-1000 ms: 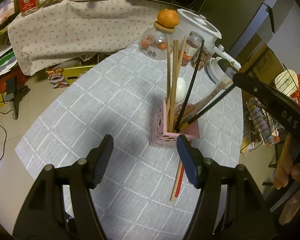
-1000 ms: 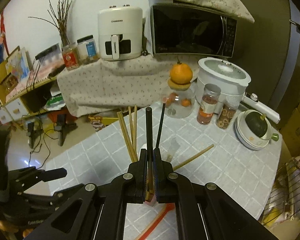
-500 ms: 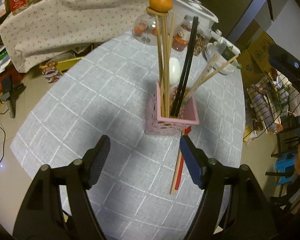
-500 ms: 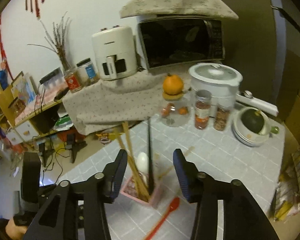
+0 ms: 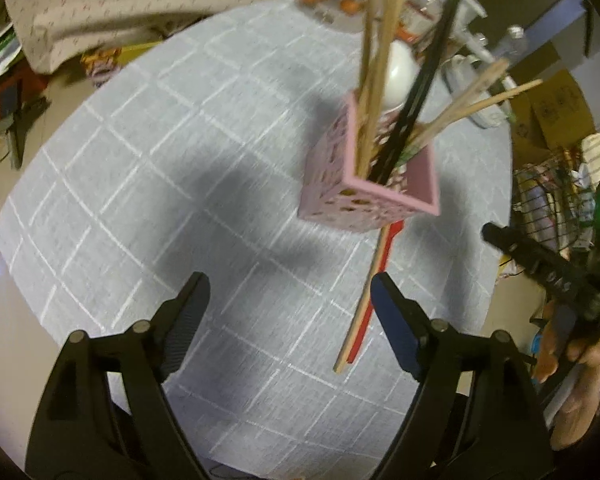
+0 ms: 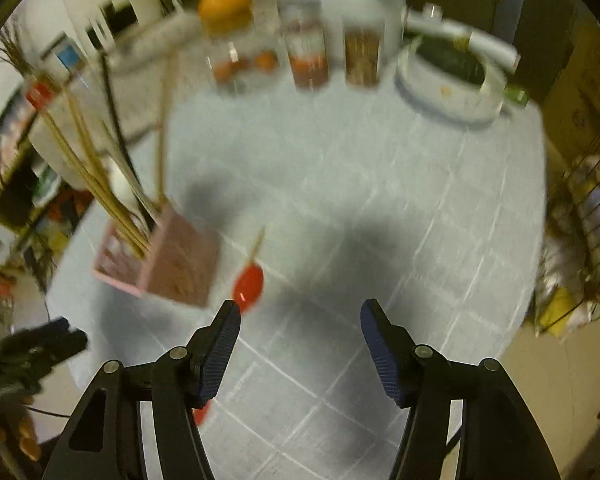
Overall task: Organize utensils
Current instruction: 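Reach the right gripper down toward the red plastic spoon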
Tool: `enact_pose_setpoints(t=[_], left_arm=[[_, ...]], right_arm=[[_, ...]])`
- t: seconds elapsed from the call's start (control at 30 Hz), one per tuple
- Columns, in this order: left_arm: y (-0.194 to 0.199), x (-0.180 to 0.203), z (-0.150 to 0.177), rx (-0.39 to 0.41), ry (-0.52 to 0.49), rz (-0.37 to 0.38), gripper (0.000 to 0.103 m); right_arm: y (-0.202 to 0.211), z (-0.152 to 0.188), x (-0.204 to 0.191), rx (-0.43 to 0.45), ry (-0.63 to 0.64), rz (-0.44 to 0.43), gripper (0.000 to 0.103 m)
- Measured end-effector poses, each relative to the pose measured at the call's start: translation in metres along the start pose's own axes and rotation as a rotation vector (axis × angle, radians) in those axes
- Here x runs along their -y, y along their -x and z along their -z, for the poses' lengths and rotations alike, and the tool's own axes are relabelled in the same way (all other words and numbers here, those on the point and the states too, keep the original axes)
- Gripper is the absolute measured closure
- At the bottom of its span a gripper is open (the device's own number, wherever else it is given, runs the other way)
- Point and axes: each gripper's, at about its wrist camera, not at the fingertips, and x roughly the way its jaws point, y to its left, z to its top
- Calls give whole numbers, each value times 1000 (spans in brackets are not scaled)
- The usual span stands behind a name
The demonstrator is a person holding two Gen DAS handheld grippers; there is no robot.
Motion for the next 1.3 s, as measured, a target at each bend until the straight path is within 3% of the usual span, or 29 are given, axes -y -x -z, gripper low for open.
enact_pose_setpoints(t=[0.2,0.4,0.63,0.9,1.07,1.2,1.27,1.3], left_arm=[[-10,0,-2,-25,-3,-35,20],[-6,2,-8,15,-53,-88,20],[-4,1,-11,44,-83,-82,20],[-4,7,-9,46,-119,-79,21],[-4,8,-7,49,-132,-70,20],[-2,16,-3,58,-174,-58,21],[-1,22,-1,62,-206,-52,21],[-1,26,1,62,-221,-40,21]], right_arm=[[-40,-3,-1,-84,-57,-34,39],[-58,-10,-14,-85,-38,-62,40],[-85,-17,-24,-103,-30,-92,55],[-95,-25,-36,-78,-2,-71,57],[-99,-22,-40,-94,26,1,73],[-96,-18,-34,-101,31,-7,78],[-91,-18,-29,-89,15,-28,92],[-86,-17,-24,-85,1,-48,94]])
